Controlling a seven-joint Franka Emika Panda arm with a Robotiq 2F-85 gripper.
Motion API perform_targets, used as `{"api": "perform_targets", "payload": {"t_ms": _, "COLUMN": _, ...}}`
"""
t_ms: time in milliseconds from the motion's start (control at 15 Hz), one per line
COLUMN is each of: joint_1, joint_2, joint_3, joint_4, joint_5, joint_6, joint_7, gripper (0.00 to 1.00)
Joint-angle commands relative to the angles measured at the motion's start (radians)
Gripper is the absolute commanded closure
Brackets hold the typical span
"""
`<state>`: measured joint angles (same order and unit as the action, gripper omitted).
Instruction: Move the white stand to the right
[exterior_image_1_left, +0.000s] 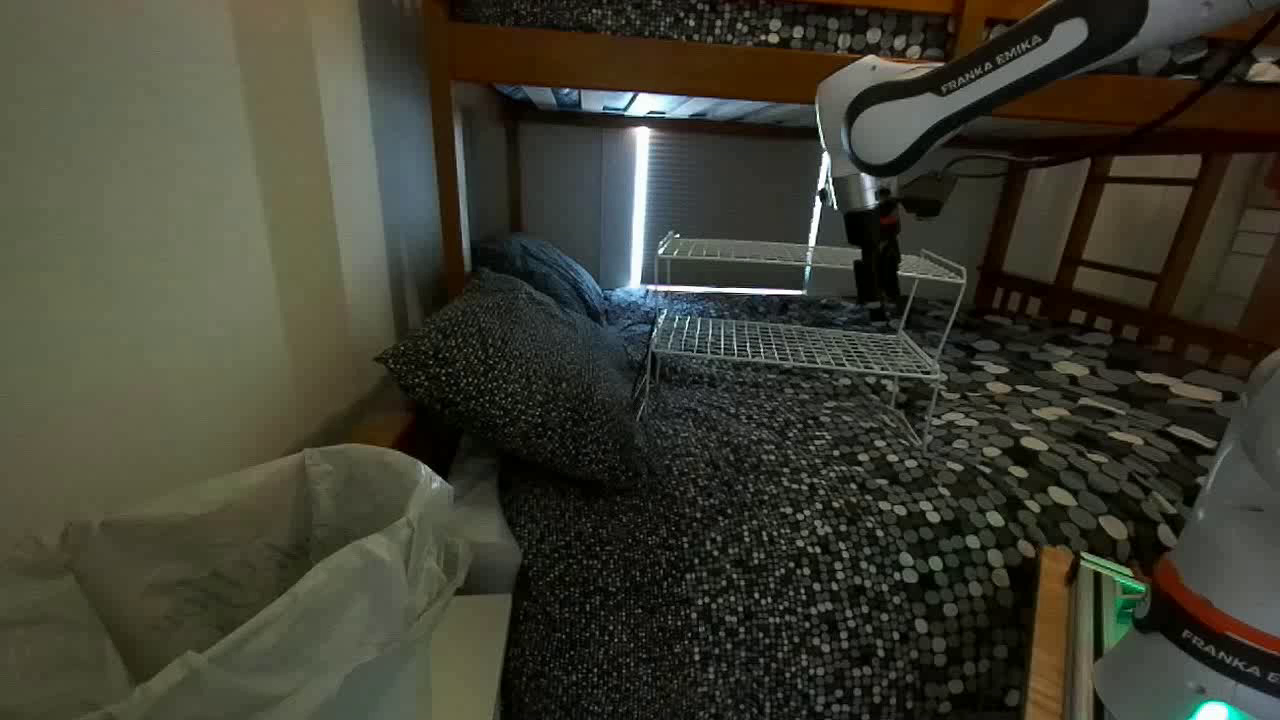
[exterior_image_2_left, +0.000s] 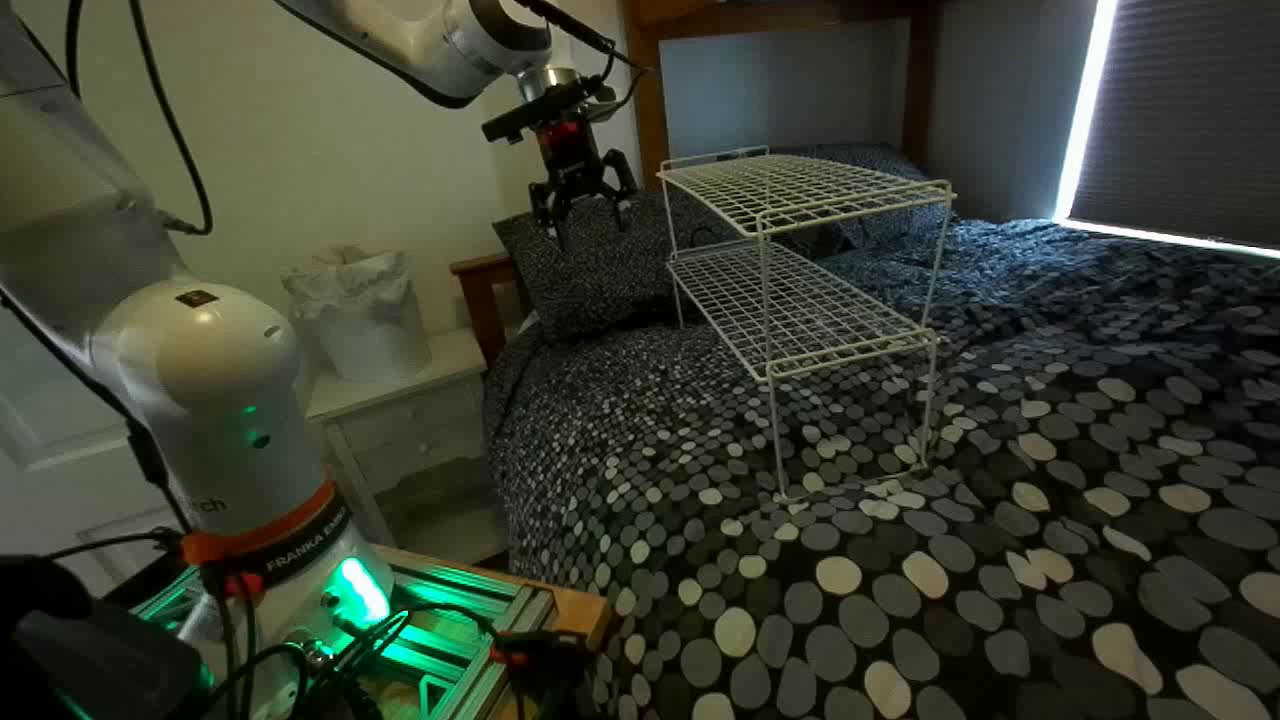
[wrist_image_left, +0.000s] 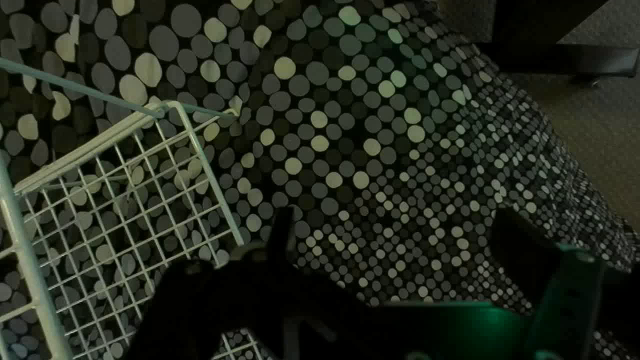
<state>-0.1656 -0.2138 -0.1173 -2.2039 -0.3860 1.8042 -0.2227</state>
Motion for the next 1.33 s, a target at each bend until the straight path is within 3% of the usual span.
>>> {"api": "perform_targets", "payload": {"t_ms": 0, "joint_1": 0.012, "joint_2": 0.0, "joint_3": -0.011, "joint_4": 0.001, "joint_5": -0.002, "joint_6": -0.002, "joint_7": 0.002, "gripper": 0.0}}
{"api": "perform_targets", "payload": {"t_ms": 467, "joint_1": 0.013, "joint_2": 0.0, "joint_3": -0.011, "joint_4": 0.001, "joint_5": -0.002, "joint_6": -0.002, "joint_7": 0.002, "gripper": 0.0}}
{"api": "perform_targets", "payload": {"t_ms": 600, "joint_1": 0.011, "joint_2": -0.044, "joint_3": 0.021, "joint_4": -0.046, "joint_5": -0.061, "joint_6": 0.047, "joint_7": 0.172, "gripper": 0.0}}
{"api": "perform_targets", "payload": {"t_ms": 933, "joint_1": 0.03, "joint_2": -0.17, "joint_3": 0.112, "joint_4": -0.195, "joint_5": -0.256, "joint_6": 0.109, "joint_7": 0.457, "gripper": 0.0}}
{"api": "perform_targets", "payload": {"t_ms": 1267, "joint_1": 0.03, "joint_2": -0.156, "joint_3": 0.168, "joint_4": -0.261, "joint_5": -0.51, "joint_6": 0.273, "joint_7": 0.682, "gripper": 0.0}}
